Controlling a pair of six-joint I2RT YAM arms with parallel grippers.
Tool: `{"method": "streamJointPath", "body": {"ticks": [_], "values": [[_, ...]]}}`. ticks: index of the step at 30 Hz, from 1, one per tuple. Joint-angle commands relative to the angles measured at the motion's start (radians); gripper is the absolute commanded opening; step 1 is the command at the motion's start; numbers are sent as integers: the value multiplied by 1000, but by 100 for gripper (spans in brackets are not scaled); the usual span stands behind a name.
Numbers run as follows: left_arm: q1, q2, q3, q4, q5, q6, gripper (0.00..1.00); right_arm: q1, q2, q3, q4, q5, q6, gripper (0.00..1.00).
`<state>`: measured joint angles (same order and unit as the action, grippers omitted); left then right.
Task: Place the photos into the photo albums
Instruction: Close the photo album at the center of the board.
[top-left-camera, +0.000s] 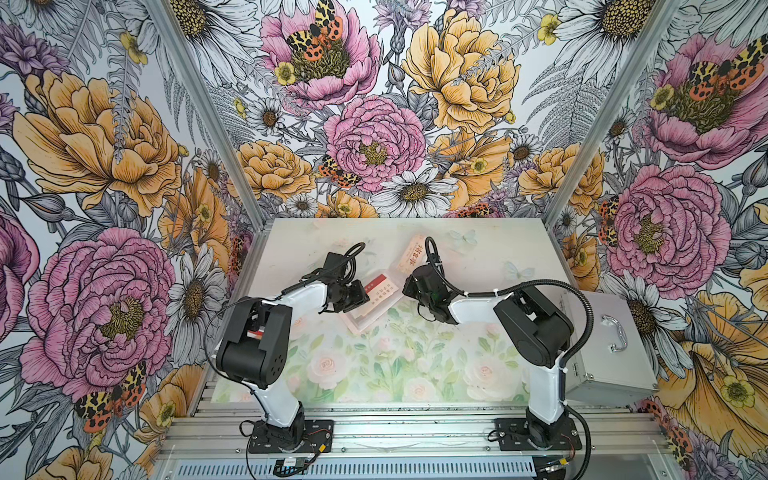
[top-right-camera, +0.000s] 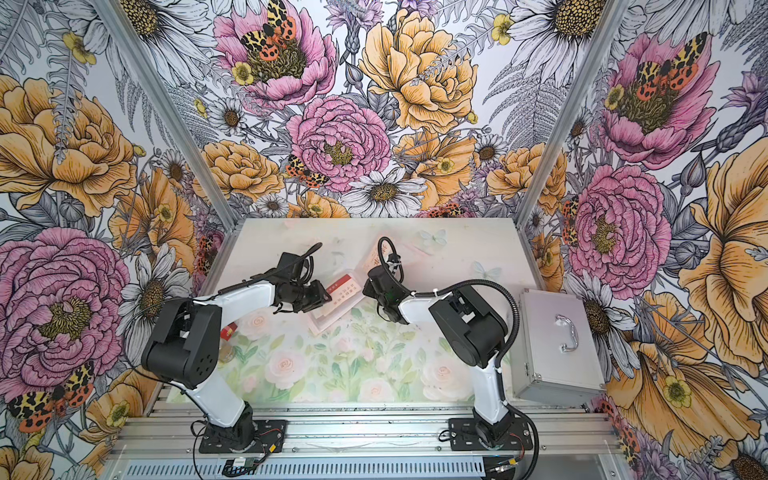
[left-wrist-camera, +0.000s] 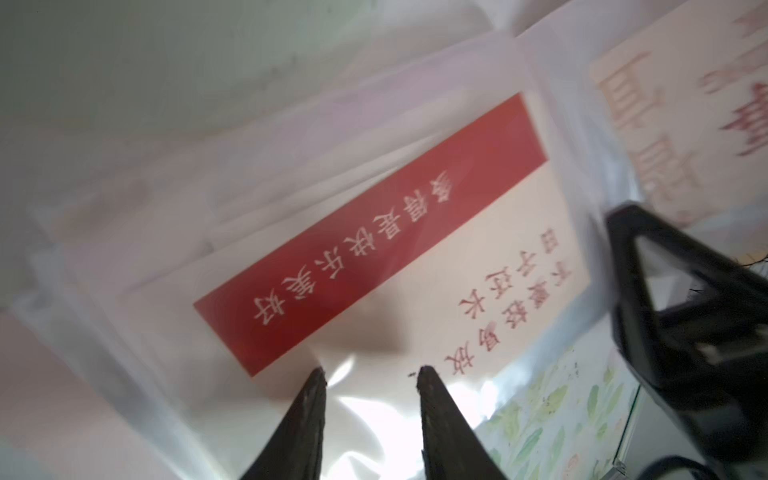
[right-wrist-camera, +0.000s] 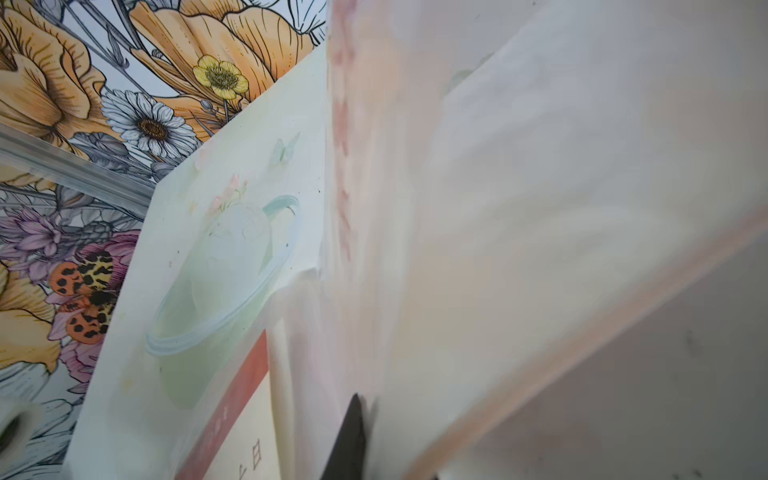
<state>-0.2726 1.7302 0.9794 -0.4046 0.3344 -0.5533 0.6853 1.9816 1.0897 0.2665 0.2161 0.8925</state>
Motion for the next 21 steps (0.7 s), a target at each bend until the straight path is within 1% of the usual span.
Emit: {"method": "streamJointPath", "body": {"ticks": [1, 4, 6, 7, 12, 16, 21], "values": [[29, 40, -48, 112, 15, -34, 38, 46, -51, 16, -140, 160, -180, 13], [53, 80, -78, 169, 36, -43, 37, 88, -70, 22, -180, 249, -276, 13], [53, 131, -83, 190, 45, -46, 37, 103, -71, 28, -206, 293, -326, 13], [52, 137, -86, 202, 45, -48, 37, 134, -72, 30, -217, 318, -355, 13], [53, 166, -91, 241, 45, -59, 36, 218, -66, 41, -256, 439, -502, 13], [52, 177, -84, 246, 42, -58, 36, 275, -53, 46, -277, 505, -592, 14], [58, 174, -83, 245, 33, -53, 36, 367, -10, 87, -315, 596, -749, 14]]}}
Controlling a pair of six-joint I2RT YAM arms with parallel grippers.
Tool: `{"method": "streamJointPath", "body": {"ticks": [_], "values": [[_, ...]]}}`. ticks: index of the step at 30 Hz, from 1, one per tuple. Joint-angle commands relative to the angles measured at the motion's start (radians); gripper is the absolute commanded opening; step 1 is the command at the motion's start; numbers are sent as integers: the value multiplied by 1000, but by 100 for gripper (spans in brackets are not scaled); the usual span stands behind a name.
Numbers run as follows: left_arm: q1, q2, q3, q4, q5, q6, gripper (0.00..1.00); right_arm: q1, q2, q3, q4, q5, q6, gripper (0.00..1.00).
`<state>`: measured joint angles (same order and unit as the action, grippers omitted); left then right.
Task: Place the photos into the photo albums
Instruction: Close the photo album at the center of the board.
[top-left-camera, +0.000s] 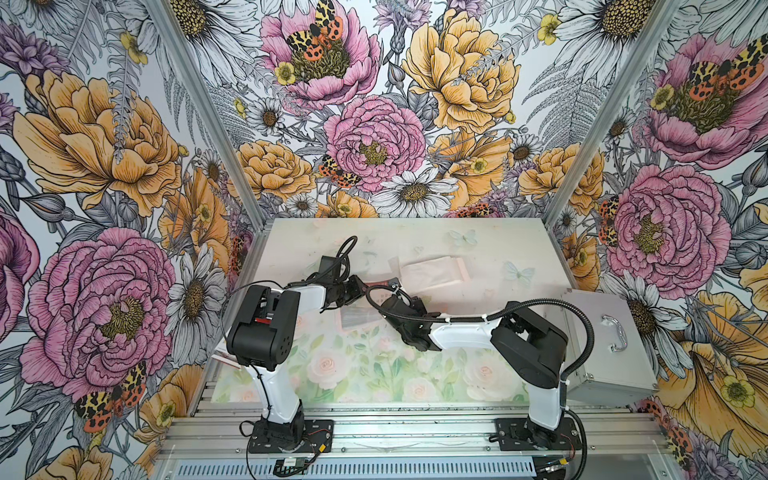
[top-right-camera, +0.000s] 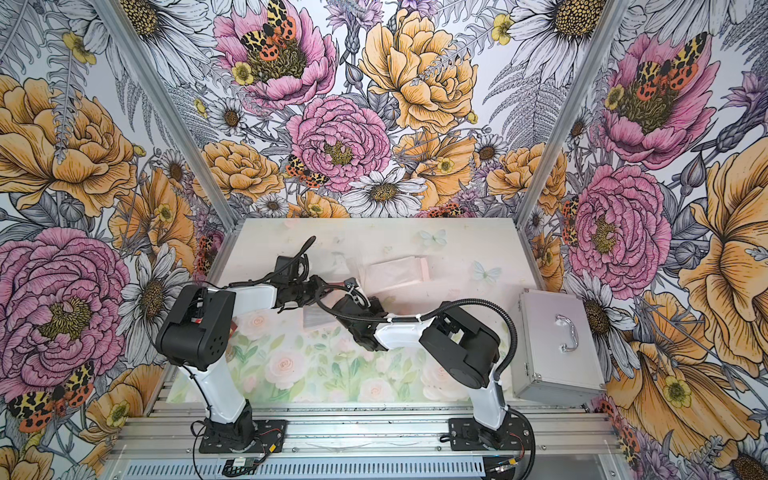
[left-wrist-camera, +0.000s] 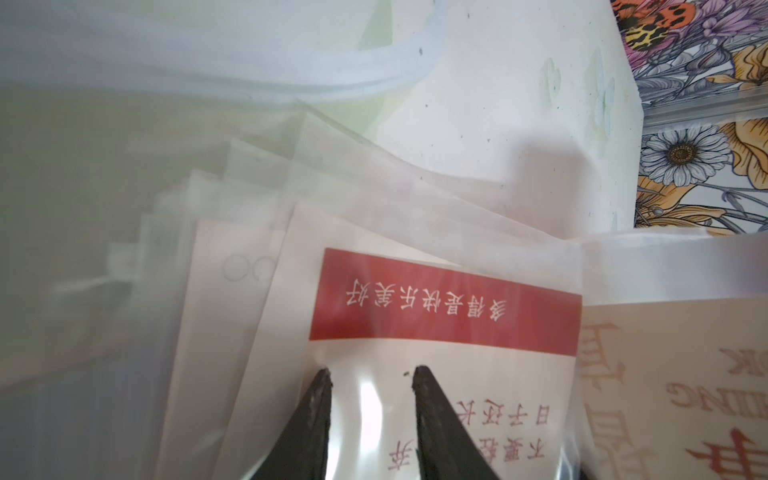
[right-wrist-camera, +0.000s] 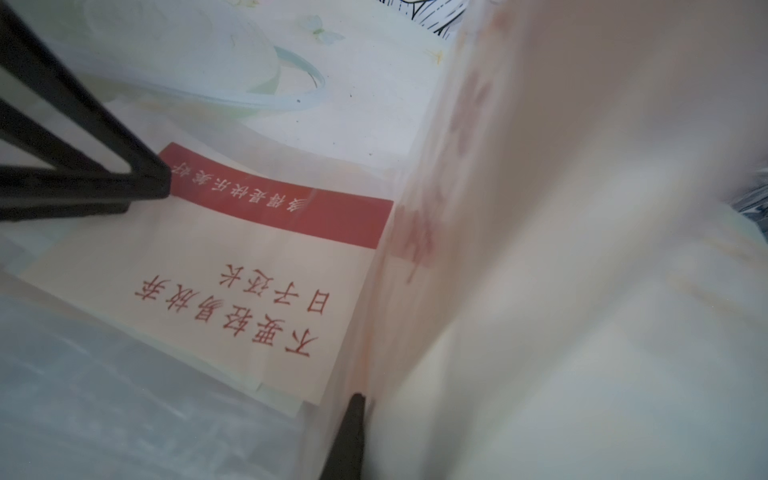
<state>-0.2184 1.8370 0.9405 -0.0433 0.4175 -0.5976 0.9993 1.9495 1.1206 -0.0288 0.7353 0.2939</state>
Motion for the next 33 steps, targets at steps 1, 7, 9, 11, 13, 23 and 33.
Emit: {"method": "streamJointPath", "body": {"ticks": [1, 7, 9, 11, 13, 23, 33], "values": [[4, 67, -46, -113, -53, -8, 35, 69, 28, 67, -30, 81, -176, 14], [16, 90, -60, -81, -47, -13, 35, 133, 70, 137, -131, 93, -281, 15], [16, 88, -63, -76, -48, -13, 35, 145, 90, 161, -187, 84, -292, 15], [17, 83, -66, -76, -47, -13, 35, 150, 117, 188, -251, 84, -287, 15], [19, 77, -68, -77, -45, -10, 35, 153, 139, 206, -305, 87, -277, 16], [62, -8, -53, -133, -42, 16, 35, 165, 208, 280, -571, 69, -256, 23], [126, -48, -36, -152, -24, 44, 35, 188, 226, 305, -683, 91, -337, 31]]}}
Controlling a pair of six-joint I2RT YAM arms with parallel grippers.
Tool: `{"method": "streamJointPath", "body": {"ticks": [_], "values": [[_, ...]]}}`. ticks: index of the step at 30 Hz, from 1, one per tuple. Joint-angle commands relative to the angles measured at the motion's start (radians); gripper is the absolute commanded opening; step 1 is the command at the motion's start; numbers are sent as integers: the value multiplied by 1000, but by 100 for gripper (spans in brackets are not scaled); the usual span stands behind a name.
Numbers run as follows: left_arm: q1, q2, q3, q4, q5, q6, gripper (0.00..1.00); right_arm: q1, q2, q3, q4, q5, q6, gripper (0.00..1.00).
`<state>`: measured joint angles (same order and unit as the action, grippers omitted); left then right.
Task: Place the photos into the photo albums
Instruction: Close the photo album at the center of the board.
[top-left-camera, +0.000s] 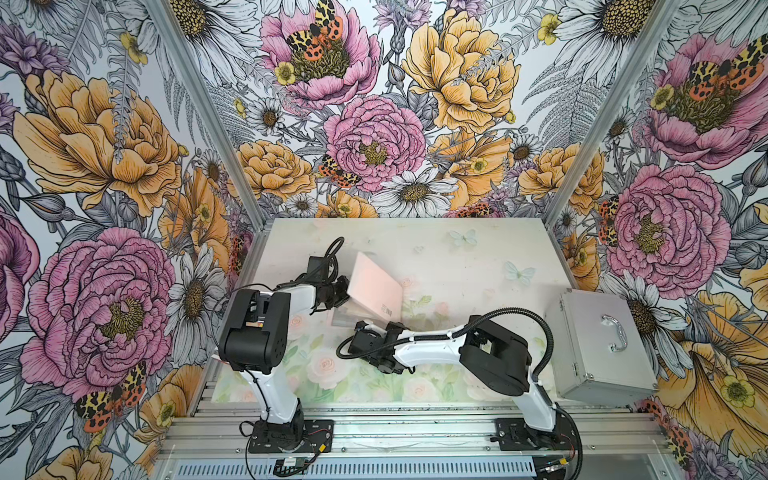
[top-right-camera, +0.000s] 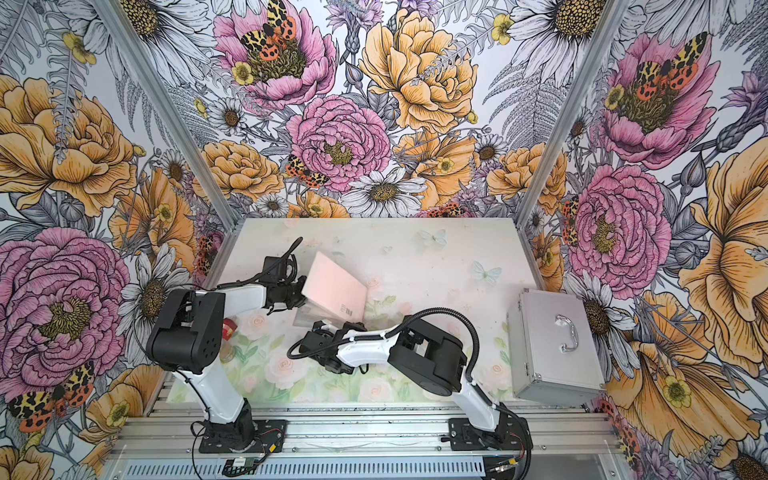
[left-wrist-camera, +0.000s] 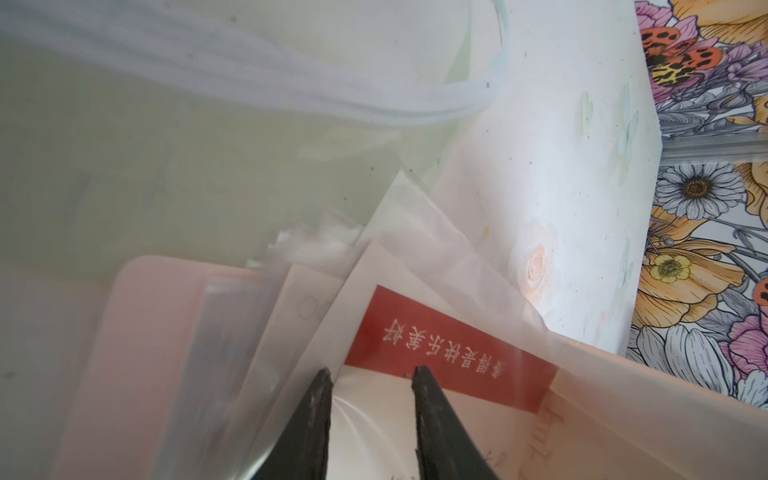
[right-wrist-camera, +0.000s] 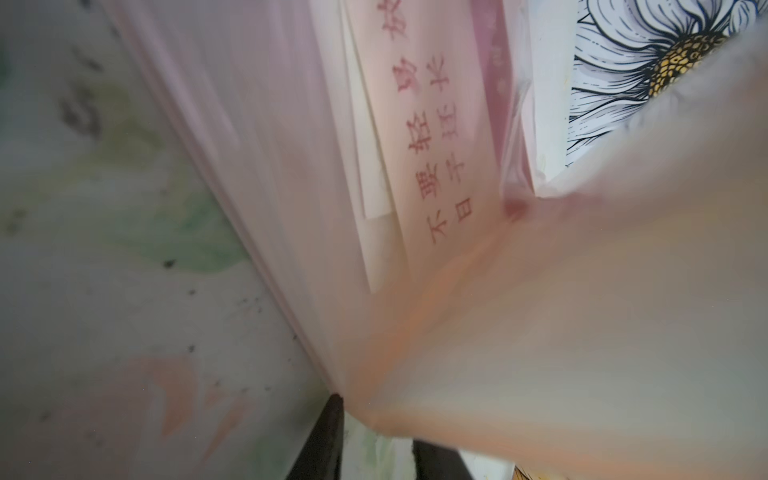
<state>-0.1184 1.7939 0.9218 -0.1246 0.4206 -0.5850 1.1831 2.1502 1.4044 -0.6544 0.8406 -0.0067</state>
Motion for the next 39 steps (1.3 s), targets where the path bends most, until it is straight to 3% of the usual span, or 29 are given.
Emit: {"method": "streamJointPath", "body": {"ticks": [1, 10, 18, 25, 31, 39], "values": [[32, -6, -19, -71, -23, 33, 35, 3, 22, 17, -57, -20, -36, 32], [146, -79, -8, -130, -26, 66, 36, -18, -20, 60, -100, -63, 121, 55], [202, -185, -32, -150, -77, 44, 37, -45, -166, 20, -98, -150, 220, 70], [220, -256, -76, -150, -102, 32, 38, -34, -325, -17, -81, -299, 220, 70], [220, -265, -92, -148, -102, 31, 38, -34, -403, 60, -82, -418, 251, 68], [223, -293, -103, -154, -103, 33, 39, -109, -478, 113, -77, -550, 328, 66]]}}
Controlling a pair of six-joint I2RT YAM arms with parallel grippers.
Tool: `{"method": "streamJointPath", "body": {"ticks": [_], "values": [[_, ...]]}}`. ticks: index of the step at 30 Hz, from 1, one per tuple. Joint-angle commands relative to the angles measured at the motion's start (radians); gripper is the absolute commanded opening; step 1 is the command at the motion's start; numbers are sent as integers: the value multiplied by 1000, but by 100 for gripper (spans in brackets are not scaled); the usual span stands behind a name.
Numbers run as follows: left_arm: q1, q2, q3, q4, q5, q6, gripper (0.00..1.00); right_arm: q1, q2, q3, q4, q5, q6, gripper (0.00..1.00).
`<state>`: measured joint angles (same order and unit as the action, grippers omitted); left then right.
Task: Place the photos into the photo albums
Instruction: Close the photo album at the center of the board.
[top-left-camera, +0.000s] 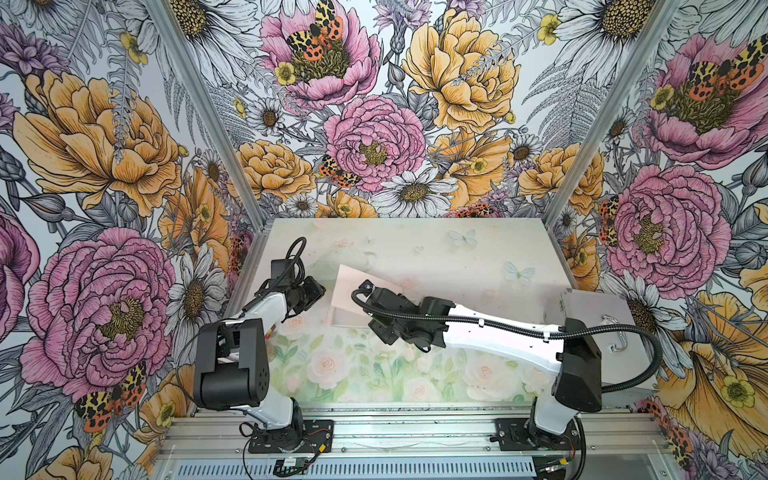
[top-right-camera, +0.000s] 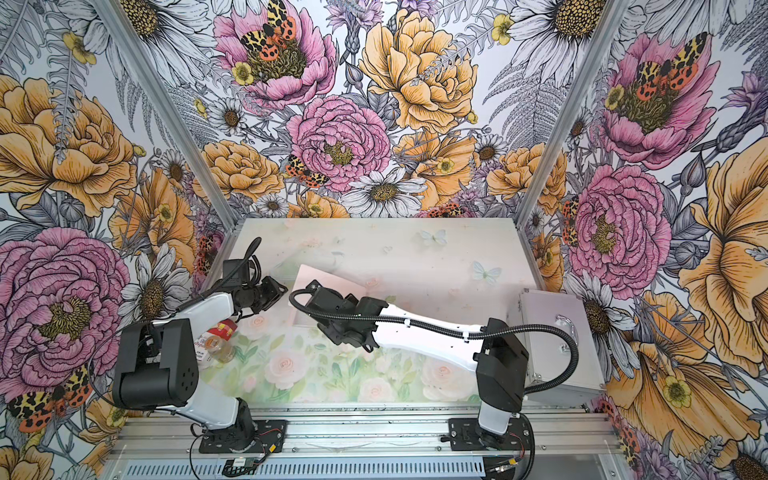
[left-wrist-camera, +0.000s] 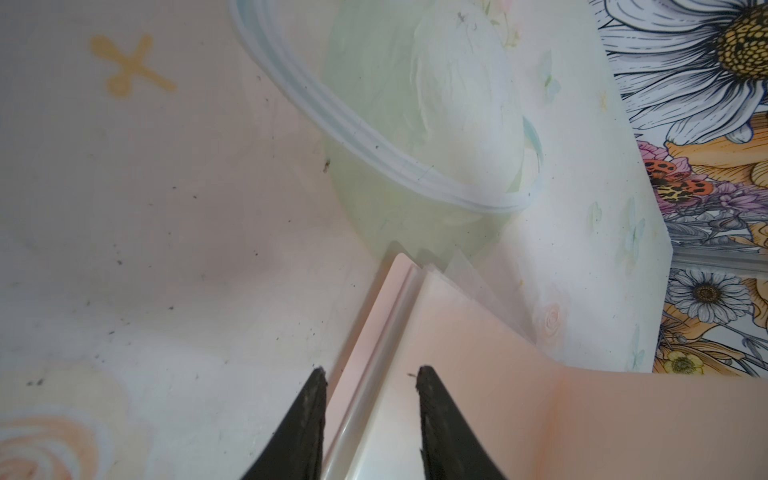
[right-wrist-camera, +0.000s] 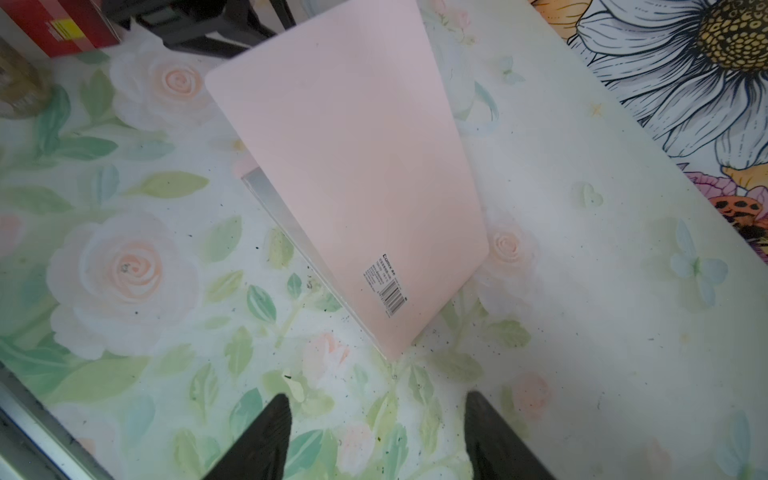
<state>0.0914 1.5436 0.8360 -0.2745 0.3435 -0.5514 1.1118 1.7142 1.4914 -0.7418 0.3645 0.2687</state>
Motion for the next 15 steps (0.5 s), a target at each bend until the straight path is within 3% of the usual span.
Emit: {"method": "streamJointPath", "body": {"ticks": [1, 5, 12, 15], "values": [[13, -49, -20, -8, -30, -1, 39, -51, -50, 18, 15, -96, 66, 66], [20, -99, -41, -42, -60, -5, 39, -133, -54, -61, 50, -240, 152, 56], [76, -229, -86, -65, -104, -32, 41, -153, -7, -206, 216, -461, 304, 32], [95, -248, -84, -67, -85, -37, 41, -153, 34, -241, 309, -541, 367, 27]]}}
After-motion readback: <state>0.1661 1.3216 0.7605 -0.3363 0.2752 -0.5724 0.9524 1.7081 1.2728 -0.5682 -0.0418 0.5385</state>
